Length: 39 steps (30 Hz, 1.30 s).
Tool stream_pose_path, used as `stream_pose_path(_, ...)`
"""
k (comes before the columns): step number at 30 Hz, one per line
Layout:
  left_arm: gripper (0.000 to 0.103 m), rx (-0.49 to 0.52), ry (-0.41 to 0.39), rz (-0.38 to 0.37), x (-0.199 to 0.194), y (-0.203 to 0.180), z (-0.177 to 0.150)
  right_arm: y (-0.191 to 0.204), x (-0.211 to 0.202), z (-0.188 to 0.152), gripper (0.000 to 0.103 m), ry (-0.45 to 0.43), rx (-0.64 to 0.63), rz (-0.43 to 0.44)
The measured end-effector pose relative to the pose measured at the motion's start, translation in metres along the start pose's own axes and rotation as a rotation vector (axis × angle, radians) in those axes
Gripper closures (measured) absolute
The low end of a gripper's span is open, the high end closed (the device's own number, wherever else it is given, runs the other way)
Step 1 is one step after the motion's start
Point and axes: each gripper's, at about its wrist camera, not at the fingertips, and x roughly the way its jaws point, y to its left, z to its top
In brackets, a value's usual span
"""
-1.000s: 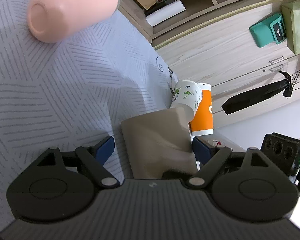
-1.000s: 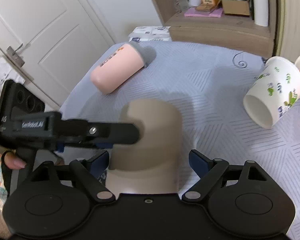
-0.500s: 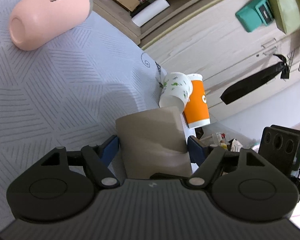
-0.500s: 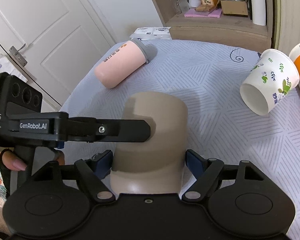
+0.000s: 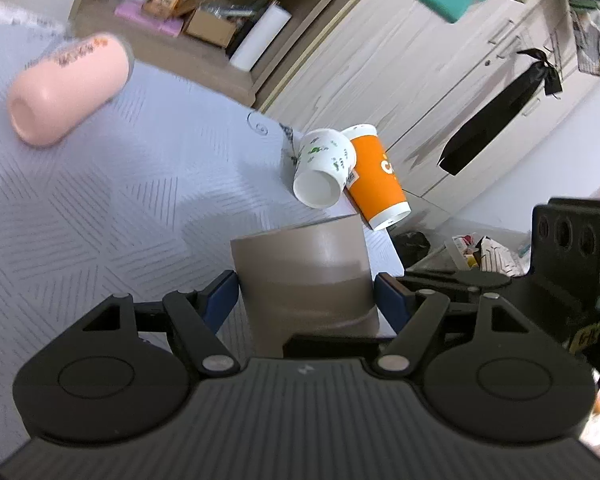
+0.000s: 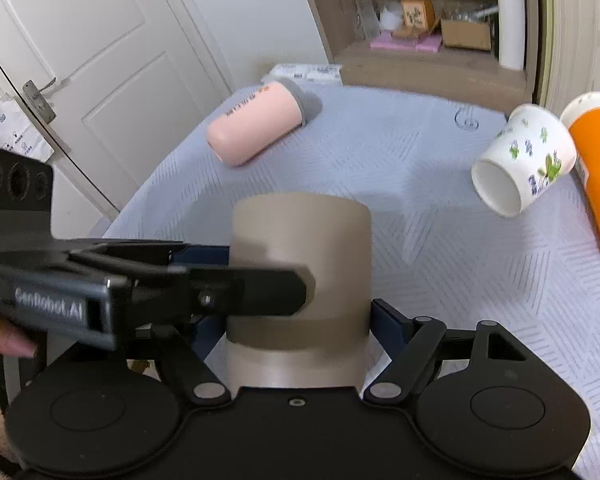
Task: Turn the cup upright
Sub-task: 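Rotate the tumbler upright with the right tool and set it on the table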
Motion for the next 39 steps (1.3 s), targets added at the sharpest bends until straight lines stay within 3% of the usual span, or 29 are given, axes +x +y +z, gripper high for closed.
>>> stream_pose_path(13,0.03,0.168,-0.081,0.019,-0.025,-0.01,0.004,0.023,-0.009,-0.002,0.022,-0.132,-0.155,-0.041)
stream_pose_path(20,0.03,0.227,-0.152,0.075,-0.03,-0.021,0.017,0.022,-0.009,0.008,0.022,-0.216,-0.212,-0.011)
stream_pose_path(28,0.03,0.397,-0.223,0.135,-0.022,-0.034,0.034,0.02,0.007,0.021,0.022,-0.298,-0.277,-0.058)
stream_pose_path(32,0.03,0.403,-0.213,0.138,-0.011,-0.025,0.041,0.011,0.018,0.023,0.022,-0.315,-0.256,-0.051)
stream_pose_path(39,0.03,0.482,-0.261,0.147,0.003,-0.019,0.037,0.01,0.033,0.019,0.022,-0.388,-0.337,-0.133)
